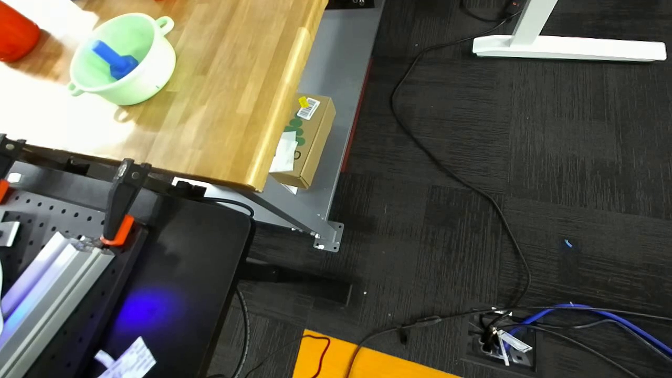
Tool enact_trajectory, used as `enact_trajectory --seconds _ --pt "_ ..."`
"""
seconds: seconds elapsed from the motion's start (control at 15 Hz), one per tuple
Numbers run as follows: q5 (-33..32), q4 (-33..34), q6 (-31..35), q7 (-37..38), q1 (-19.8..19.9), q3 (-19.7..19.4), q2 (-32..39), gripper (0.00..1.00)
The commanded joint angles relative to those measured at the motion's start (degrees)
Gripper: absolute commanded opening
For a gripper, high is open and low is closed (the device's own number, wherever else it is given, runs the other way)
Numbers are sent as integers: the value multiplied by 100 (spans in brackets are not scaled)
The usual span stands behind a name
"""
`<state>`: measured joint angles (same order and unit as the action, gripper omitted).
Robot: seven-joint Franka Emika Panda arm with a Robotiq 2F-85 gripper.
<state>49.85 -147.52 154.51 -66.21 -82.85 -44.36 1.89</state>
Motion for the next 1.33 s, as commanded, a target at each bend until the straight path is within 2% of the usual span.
enact_trajectory --seconds 0.0,0.27,0.6,0.67,0.73,1.13,1.27 --pt "191 139 -374 -173 88 -67 219 100" --pt "491 300 -863 -406 184 -109 546 100" --pt "967 799 -1626 -787 468 -34 1289 100" --pt "780 880 -1587 -702 1393 835 1258 100" --pt "787 1015 -1650 -745 1617 1025 1410 100" --pt "555 1640 -1400 -748 4092 3404 2039 100" --pt "380 1783 -1292 -690 4793 4088 2206 100"
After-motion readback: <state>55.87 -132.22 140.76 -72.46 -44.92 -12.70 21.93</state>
